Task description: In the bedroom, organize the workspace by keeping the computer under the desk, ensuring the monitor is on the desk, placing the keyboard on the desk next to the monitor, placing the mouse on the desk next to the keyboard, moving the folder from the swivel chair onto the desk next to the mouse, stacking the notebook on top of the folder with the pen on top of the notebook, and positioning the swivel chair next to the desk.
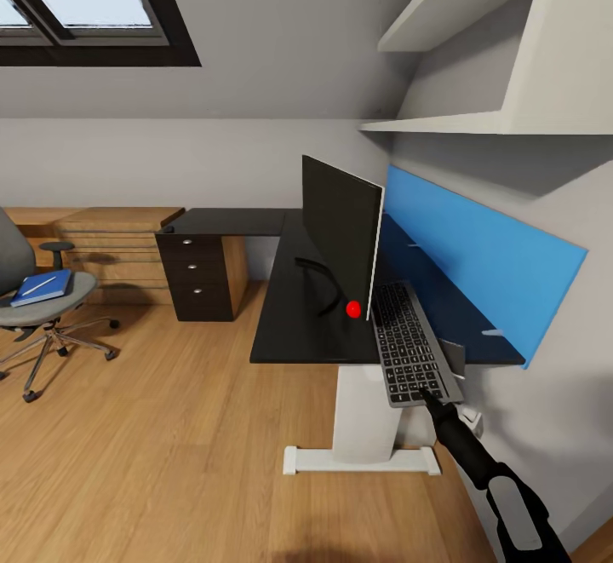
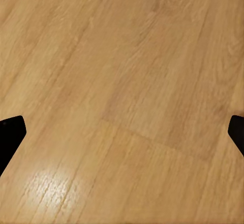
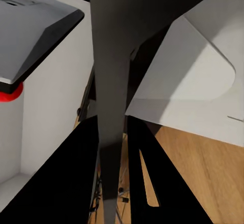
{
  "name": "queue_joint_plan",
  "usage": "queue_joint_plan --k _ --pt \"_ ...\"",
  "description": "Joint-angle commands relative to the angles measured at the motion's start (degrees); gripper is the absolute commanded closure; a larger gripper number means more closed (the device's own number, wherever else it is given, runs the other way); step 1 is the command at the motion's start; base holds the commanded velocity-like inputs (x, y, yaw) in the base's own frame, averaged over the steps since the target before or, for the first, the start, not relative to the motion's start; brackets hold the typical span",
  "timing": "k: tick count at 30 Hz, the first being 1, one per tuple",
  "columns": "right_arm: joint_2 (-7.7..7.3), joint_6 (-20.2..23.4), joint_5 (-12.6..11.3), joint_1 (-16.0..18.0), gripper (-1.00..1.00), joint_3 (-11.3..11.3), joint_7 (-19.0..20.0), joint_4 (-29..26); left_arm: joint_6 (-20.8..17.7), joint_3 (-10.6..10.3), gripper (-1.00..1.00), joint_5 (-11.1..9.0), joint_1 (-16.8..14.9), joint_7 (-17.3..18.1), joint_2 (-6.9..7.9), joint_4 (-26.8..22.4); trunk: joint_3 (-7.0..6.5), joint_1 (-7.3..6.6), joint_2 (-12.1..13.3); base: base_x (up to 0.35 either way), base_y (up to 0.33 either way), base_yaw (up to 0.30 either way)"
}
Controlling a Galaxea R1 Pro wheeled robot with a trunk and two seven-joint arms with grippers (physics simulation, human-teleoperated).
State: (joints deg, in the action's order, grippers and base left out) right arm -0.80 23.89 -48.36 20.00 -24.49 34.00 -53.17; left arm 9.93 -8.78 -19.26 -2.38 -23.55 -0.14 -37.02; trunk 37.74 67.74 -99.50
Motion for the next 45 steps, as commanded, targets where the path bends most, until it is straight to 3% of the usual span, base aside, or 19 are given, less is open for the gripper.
queue_joint_plan --k 1,6,12,21,27,32,45 --pt "0.01 0.5 -0.3 0.0 1.0 -0.1 0.0 0.0 0.3 -0.4 -1.0 -0.6 0.0 -0.4 0.05 0.0 0.06 -0.01 0.0 0.0 0.0 0.0" --pt "-0.51 0.5 -0.4 0.0 1.0 -0.1 0.0 -0.1 0.3 -0.4 -1.0 -0.6 0.0 -0.4 0.05 0.0 0.06 -0.01 0.0 0.0 0.0 0.0" --pt "-1.37 0.5 -2.8 0.0 1.0 -0.2 -0.1 -0.1 0.3 -0.5 -1.0 -0.6 -0.1 -0.4 -0.02 0.1 -1.02 -1.32 2.4 0.0 0.0 0.0" --pt "-1.66 0.5 -3.2 0.0 1.0 -0.2 -0.1 -0.1 0.3 -0.5 -1.0 -0.6 0.0 -0.4 -0.02 0.1 -2.64 -3.3 6.0 0.0 0.0 0.0" --pt "-1.66 0.5 -3.2 0.0 1.0 -0.1 0.0 -0.2 0.3 -0.5 -1.0 -0.6 0.0 -0.4 0.05 0.1 -2.64 -3.3 6.0 0.0 0.0 0.0" --pt "-1.46 0.5 -3.1 0.0 1.0 -0.2 0.0 -5.3 0.4 -0.5 -1.0 -0.6 0.0 -0.4 0.13 0.1 -2.64 -3.3 6.0 -0.038 0.0 0.0" --pt "-1.73 0.5 -2.5 -0.2 1.0 -0.2 0.2 -6.7 0.4 -0.5 -1.0 -0.6 -0.1 -0.4 0.14 0.1 -2.64 -3.3 6.0 -0.306 0.0 0.0"
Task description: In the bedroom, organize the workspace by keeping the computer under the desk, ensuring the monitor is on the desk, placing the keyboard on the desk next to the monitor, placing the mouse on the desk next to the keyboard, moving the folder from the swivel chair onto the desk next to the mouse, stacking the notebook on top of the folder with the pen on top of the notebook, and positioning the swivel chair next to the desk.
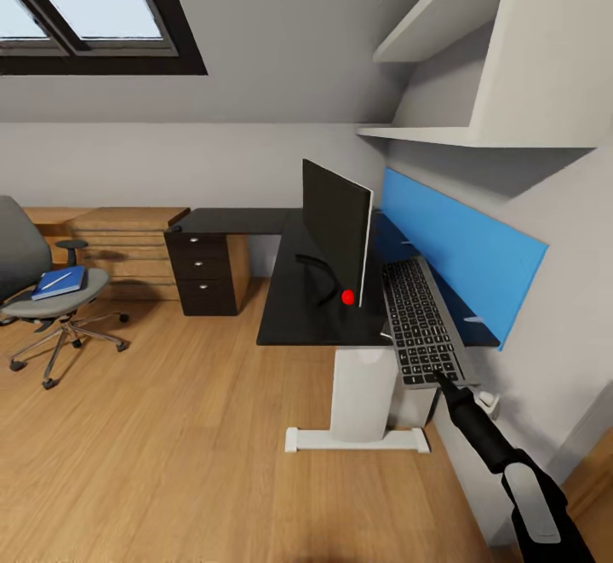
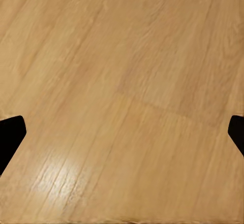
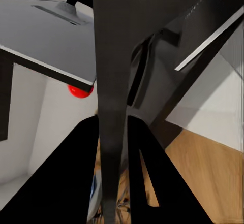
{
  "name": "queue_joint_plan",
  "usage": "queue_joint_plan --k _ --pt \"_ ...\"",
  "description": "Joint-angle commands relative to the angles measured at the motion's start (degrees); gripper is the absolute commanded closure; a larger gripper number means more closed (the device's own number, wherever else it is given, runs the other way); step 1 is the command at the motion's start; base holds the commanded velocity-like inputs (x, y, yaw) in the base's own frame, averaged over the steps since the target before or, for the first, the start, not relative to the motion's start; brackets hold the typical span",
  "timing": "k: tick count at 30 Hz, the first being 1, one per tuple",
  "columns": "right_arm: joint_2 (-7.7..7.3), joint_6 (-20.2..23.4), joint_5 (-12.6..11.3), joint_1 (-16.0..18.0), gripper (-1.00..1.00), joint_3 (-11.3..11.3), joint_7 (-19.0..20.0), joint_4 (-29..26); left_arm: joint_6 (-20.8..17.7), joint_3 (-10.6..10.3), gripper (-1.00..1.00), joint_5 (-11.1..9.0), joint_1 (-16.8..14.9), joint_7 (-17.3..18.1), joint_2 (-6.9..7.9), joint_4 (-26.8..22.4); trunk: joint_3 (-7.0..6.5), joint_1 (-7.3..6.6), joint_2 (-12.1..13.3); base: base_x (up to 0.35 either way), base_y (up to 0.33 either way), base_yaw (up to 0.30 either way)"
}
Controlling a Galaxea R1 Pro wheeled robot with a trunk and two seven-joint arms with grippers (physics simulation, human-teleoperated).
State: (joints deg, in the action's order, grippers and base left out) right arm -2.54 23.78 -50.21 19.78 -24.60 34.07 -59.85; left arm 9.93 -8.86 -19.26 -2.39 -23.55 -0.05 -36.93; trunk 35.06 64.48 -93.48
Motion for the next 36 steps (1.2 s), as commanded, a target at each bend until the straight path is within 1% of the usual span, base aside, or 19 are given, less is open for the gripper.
queue_joint_plan --k 1,4,7,13,18,29,33,36 --pt "0.0 0.6 -0.7 -0.1 1.0 -0.1 0.2 0.0 0.4 -0.4 -1.0 -0.6 0.0 -0.4 0.05 0.0 0.05 -0.04 0.0 -0.334 0.0 0.0" --pt "0.0 0.5 -0.6 -0.3 1.0 -0.1 0.4 0.1 0.4 -0.4 -1.0 -0.6 0.0 -0.4 0.05 0.0 0.05 -0.04 0.0 -0.322 0.0 0.0" --pt "-0.01 0.5 -0.6 -0.4 1.0 -0.1 0.6 0.2 0.4 -0.4 -1.0 -0.6 0.0 -0.4 0.05 0.0 0.05 -0.04 0.0 -0.124 0.0 0.0" --pt "-0.04 0.5 -0.6 -0.5 1.0 -0.1 0.7 0.2 0.4 -0.4 -1.0 -0.6 0.0 -0.4 0.05 0.0 0.05 -0.04 0.0 -0.02 0.0 0.0" --pt "-0.04 0.6 -0.5 -1.7 1.0 -0.1 0.7 0.2 0.4 -0.4 -1.0 -0.6 0.0 -0.4 0.05 0.0 0.05 -0.04 0.0 -0.002 0.0 0.0" --pt "-0.09 1.2 -0.7 -1.9 1.0 0.0 0.7 0.3 0.4 -0.4 -1.0 -0.7 0.0 -0.4 0.05 0.0 0.05 -0.04 0.0 -0.004 0.0 0.0" --pt "-0.15 1.7 -0.6 -1.9 1.0 0.0 0.7 0.3 0.4 -0.4 -1.0 -0.7 0.0 -0.4 0.05 0.0 0.05 -0.04 0.0 -0.267 0.0 0.0" --pt "-0.6 1.8 -0.7 -1.9 1.0 0.0 0.7 0.3 0.4 -0.4 -1.0 -0.7 0.0 -0.4 0.05 0.0 0.05 -0.04 0.0 -0.331 0.0 0.0"
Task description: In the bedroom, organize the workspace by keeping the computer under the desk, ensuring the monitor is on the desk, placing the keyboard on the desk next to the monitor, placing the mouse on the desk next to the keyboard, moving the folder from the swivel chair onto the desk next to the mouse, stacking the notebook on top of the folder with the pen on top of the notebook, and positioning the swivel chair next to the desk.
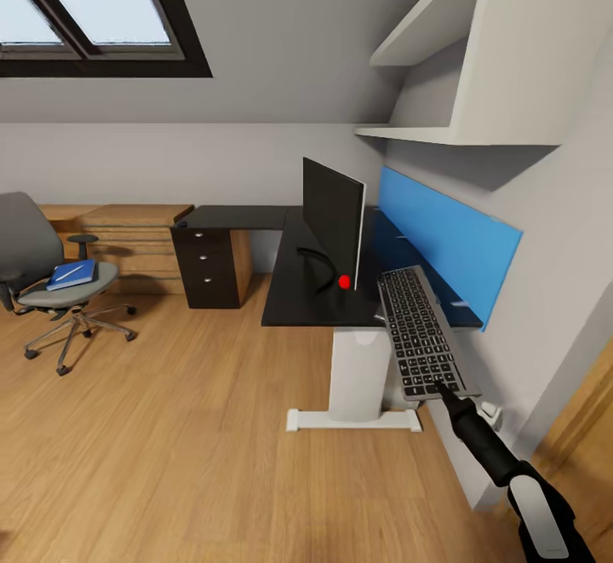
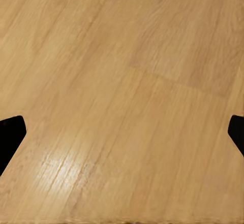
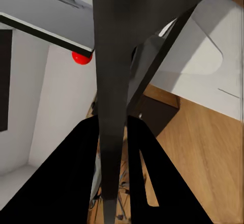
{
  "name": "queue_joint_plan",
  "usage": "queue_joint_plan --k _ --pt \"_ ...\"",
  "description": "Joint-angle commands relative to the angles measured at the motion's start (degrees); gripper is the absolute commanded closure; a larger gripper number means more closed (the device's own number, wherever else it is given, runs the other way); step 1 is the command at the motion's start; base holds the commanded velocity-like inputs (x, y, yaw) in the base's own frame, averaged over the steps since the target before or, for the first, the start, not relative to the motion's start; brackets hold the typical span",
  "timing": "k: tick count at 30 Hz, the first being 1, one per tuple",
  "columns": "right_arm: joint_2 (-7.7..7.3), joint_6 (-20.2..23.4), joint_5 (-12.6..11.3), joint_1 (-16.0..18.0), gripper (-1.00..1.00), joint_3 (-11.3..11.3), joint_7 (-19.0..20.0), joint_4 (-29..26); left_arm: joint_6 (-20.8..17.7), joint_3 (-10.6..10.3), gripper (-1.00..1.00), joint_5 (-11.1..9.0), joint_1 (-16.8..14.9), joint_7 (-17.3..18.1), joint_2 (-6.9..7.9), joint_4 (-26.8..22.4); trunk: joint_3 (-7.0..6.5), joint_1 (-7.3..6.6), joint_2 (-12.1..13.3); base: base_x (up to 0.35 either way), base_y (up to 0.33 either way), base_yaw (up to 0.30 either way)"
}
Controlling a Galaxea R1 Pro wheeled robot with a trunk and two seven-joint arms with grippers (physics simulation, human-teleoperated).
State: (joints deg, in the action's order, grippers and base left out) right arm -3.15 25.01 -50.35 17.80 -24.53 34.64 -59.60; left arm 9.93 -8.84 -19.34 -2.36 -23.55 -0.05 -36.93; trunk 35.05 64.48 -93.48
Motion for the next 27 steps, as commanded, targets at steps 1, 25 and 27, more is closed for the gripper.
queue_joint_plan --k 1,25,27 --pt "-0.13 0.6 -0.6 0.0 1.0 -0.1 0.2 0.0 0.4 -0.4 -1.0 -0.6 0.0 -0.4 0.05 0.0 0.05 -0.04 0.0 -0.334 0.0 0.0" --pt "5.52 2.0 4.6 0.0 1.0 1.8 0.0 2.9 0.3 -0.4 -1.0 -0.6 0.0 -0.4 0.05 1.2 0.05 -0.04 0.0 -0.226 0.0 0.0" --pt "6.95 1.9 8.1 0.0 1.0 2.2 0.1 3.1 0.4 -0.4 -1.0 -0.6 0.0 -0.4 0.05 1.2 0.05 -0.04 0.0 -0.003 0.0 0.0"
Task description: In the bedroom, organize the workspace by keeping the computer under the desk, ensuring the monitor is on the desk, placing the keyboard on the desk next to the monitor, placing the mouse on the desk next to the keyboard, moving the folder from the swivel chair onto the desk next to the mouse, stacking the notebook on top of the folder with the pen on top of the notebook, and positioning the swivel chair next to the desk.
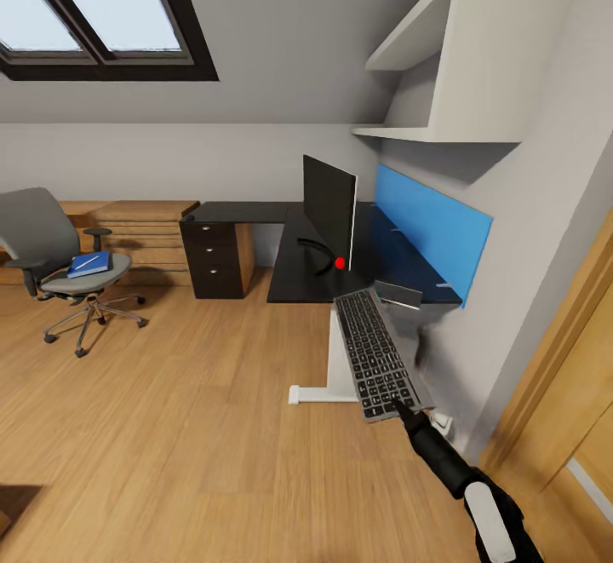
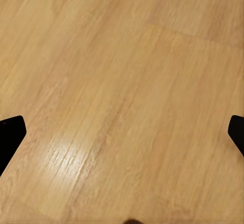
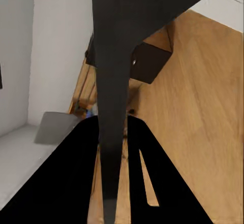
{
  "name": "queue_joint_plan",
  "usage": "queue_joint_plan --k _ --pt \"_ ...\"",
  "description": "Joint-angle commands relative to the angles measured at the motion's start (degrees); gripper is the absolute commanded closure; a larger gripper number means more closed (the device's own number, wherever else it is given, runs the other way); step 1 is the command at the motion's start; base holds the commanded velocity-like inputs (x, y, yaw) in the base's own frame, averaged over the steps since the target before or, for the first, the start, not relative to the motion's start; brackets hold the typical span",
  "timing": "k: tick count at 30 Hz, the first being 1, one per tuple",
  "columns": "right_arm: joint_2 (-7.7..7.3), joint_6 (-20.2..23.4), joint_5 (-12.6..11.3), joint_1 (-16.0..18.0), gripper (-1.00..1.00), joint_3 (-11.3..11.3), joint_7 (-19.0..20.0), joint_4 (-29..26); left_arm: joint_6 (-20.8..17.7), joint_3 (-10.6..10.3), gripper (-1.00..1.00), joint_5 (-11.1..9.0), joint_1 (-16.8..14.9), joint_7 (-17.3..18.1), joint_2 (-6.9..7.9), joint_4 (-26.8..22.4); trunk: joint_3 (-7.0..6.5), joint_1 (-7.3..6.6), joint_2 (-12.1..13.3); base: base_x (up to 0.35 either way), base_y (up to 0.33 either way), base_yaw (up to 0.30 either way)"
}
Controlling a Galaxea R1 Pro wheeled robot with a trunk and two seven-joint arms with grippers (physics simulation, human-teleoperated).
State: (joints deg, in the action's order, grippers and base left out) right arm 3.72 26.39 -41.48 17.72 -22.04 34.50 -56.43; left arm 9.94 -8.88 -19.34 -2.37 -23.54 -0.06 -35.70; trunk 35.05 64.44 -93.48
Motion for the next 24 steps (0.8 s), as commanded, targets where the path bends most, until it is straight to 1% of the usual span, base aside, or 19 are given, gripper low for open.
queue_joint_plan --k 1,2,3,4,5,6,7,8,11,13,14,18,19,20,21,22,24 --pt "1.29 0.4 2.4 0.1 1.0 0.5 0.2 0.0 0.3 -0.4 -1.0 -0.6 0.0 -0.4 0.06 0.0 0.05 0.0 0.0 -0.001 0.0 0.0" --pt "1.83 0.4 3.8 0.1 1.0 1.1 0.2 0.1 0.3 -0.4 -1.0 -0.6 0.0 -0.4 0.06 0.0 0.05 0.0 0.0 0.0 0.0 0.0" --pt "2.3 0.4 5.1 0.1 1.0 2.3 0.2 0.1 0.3 -0.4 -1.0 -0.6 0.0 -0.4 0.06 0.0 0.05 0.0 0.0 0.0 0.0 0.0" --pt "2.63 0.2 6.4 0.1 1.0 3.9 0.2 0.1 0.3 -0.4 -1.0 -0.6 0.0 -0.4 0.06 0.0 0.05 0.0 0.0 0.0 0.0 0.0" --pt "2.92 -0.3 8.0 0.1 1.0 7.1 0.2 0.1 0.3 -0.4 -1.0 -0.6 0.0 -0.4 0.06 0.0 0.05 0.0 0.0 0.0 0.0 0.0" --pt "3.03 -1.0 8.8 0.1 1.0 9.3 0.1 0.1 0.3 -0.4 -1.0 -0.6 0.0 -0.4 0.06 0.0 0.05 0.0 0.0 0.0 0.0 0.0" --pt "3.1 -1.8 9.4 0.1 1.0 11.5 0.1 0.2 0.3 -0.4 -1.0 -0.6 0.0 -0.4 0.06 0.0 0.05 0.0 0.0 0.0 0.0 0.0" --pt "3.12 -2.3 9.5 0.1 1.0 12.4 0.0 0.2 0.3 -0.4 -1.0 -0.6 0.0 -0.4 0.06 0.0 0.05 0.0 0.0 0.0 0.0 0.0" --pt "3.19 -5.8 10.4 0.1 1.0 17.2 -0.3 1.4 0.3 -0.4 -1.0 -0.6 0.0 -0.4 0.06 0.0 0.05 0.0 0.0 0.0 0.0 0.0" --pt "3.21 -8.4 11.6 0.1 1.0 20.8 -1.8 2.1 0.3 -0.4 -1.0 -0.6 0.0 -0.4 0.06 0.0 0.05 0.0 0.0 0.0 0.0 0.0" --pt "3.21 -9.1 12.1 0.1 1.0 21.7 -2.5 2.2 0.3 -0.4 -1.0 -0.6 0.0 -0.4 0.06 0.0 0.05 0.0 0.0 0.0 0.0 0.0" --pt "3.22 -14.7 15.1 0.1 1.0 29.2 -9.0 2.5 0.3 -0.4 -1.0 -0.6 0.0 -0.4 0.06 0.0 0.05 0.0 0.0 0.0 0.0 0.0" --pt "3.22 -15.3 15.3 0.1 1.0 30.3 -10.0 2.5 0.3 -0.4 -1.0 -0.6 0.0 -0.4 0.06 0.0 0.05 0.0 0.0 0.0 0.0 0.0" --pt "3.22 -17.0 16.0 0.1 1.0 33.5 -13.3 2.5 0.3 -0.4 -1.0 -0.6 0.0 -0.4 0.06 0.0 0.05 0.0 0.0 0.0 0.0 0.0" --pt "3.22 -17.5 16.1 0.1 1.0 34.5 -14.6 2.5 0.3 -0.4 -1.0 -0.6 0.0 -0.4 0.06 0.0 0.05 0.0 0.0 0.0 0.0 0.0" --pt "3.22 -18.4 16.3 0.1 1.0 36.6 -17.8 2.5 0.3 -0.4 -1.0 -0.6 0.0 -0.4 0.06 0.0 0.05 0.0 0.0 0.0 0.0 0.0" --pt "3.24 -19.7 16.8 0.1 1.0 40.9 -25.7 2.5 0.3 -0.4 -1.0 -0.6 0.0 -0.4 0.06 0.0 0.05 0.0 0.0 0.0 0.0 0.0"
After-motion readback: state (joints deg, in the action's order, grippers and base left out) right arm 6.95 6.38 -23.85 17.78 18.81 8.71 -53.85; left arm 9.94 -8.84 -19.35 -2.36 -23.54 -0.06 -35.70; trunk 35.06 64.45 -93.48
